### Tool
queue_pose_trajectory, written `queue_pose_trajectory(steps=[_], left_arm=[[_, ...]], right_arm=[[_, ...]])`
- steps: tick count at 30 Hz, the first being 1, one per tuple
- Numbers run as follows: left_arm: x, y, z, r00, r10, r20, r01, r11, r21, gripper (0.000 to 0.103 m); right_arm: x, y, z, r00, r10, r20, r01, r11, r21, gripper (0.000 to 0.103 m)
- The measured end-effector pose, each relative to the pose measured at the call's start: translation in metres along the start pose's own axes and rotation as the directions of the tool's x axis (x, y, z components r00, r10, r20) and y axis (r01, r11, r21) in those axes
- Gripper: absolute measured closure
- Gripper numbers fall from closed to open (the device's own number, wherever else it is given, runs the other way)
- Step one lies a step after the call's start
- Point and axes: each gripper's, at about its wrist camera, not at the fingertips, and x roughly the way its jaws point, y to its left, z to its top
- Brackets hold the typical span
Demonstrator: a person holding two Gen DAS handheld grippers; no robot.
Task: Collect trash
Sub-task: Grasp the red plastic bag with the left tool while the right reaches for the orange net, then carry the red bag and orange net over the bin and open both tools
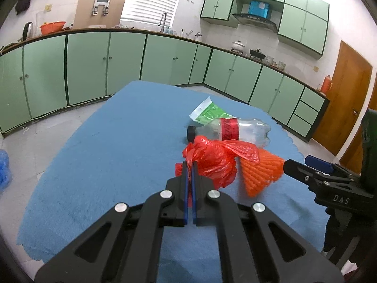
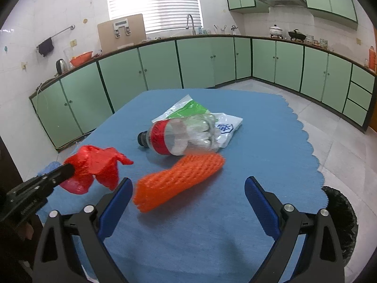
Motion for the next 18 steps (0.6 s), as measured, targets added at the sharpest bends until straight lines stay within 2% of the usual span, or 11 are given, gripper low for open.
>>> queue_pose_trajectory(steps=[5, 11, 13, 14, 16, 18], left_arm=[[0.007, 0.011, 0.0, 1.0, 0.026, 0.008, -0.026, 1.0, 0.007, 0.102], [0.008, 0.014, 0.0, 1.0, 0.029, 0.011, -0.029, 0.999, 0.014, 0.102], [0.009, 0.014, 0.0, 1.0, 0.022, 0.01, -0.023, 1.0, 0.016, 0.102], [0.008, 0.01, -0.002, 1.0, 0.02, 0.009, -0.02, 1.0, 0.015, 0.102], [0.009, 0.007, -0.003, 1.0, 0.012, 0.006, -0.012, 1.0, 0.019, 0.102], [0.008, 0.002, -0.003, 1.0, 0.004, 0.008, -0.005, 1.0, 0.025, 0.102]], right_arm=[[0.017, 0.008, 0.002, 0.999, 0.002, -0.035, -0.001, 1.0, 0.032, 0.01], [0.036, 0.006, 0.001, 0.994, 0.036, -0.103, -0.027, 0.996, 0.091, 0.029], [0.04, 0.004, -0.001, 0.989, 0.077, -0.124, -0.062, 0.991, 0.115, 0.051], [0.041, 0.003, -0.002, 0.987, 0.095, -0.131, -0.079, 0.989, 0.125, 0.056], [0.04, 0.001, -0.003, 0.984, 0.119, -0.135, -0.101, 0.986, 0.131, 0.076], [0.036, 0.002, -0.003, 0.984, 0.123, -0.128, -0.108, 0.987, 0.116, 0.087]])
